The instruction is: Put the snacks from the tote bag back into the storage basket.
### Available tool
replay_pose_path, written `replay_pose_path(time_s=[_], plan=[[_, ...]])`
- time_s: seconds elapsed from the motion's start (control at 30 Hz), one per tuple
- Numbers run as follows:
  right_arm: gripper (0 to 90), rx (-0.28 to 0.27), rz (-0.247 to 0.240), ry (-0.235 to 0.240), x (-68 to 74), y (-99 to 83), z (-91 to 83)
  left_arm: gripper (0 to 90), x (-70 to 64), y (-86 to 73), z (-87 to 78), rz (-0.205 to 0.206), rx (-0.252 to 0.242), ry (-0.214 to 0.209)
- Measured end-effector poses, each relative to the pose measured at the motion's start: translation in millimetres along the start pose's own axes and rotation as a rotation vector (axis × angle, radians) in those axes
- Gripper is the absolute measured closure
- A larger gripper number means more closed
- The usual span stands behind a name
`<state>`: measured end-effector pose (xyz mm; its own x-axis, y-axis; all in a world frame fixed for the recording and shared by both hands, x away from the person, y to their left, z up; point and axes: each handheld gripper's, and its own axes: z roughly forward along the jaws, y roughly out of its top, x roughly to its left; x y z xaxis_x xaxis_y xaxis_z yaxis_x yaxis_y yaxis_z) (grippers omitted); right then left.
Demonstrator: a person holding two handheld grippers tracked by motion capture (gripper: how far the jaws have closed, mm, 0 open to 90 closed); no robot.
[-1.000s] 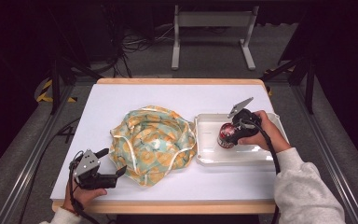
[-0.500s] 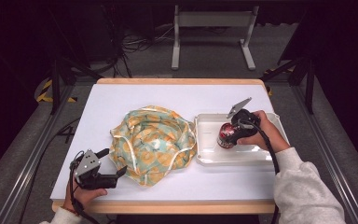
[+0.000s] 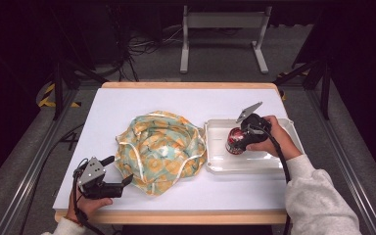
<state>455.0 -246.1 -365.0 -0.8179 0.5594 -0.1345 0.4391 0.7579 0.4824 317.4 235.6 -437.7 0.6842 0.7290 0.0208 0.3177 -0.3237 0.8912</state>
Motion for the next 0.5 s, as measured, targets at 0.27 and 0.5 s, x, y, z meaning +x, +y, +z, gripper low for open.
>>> replay_pose_path(time_s=[0.27,0.5], plan=[[28.1,-0.037,0.004,-0.016,-0.8,-3.4,-12.1,9.0,-0.3,-0.1,1.1,-0.004,0.002,-0.003],[27.6,-0.059,-0.001,-0.029,2.2,-6.8,-21.9,9.0,0.6,-0.9,3.4,-0.006,0.012,-0.002]])
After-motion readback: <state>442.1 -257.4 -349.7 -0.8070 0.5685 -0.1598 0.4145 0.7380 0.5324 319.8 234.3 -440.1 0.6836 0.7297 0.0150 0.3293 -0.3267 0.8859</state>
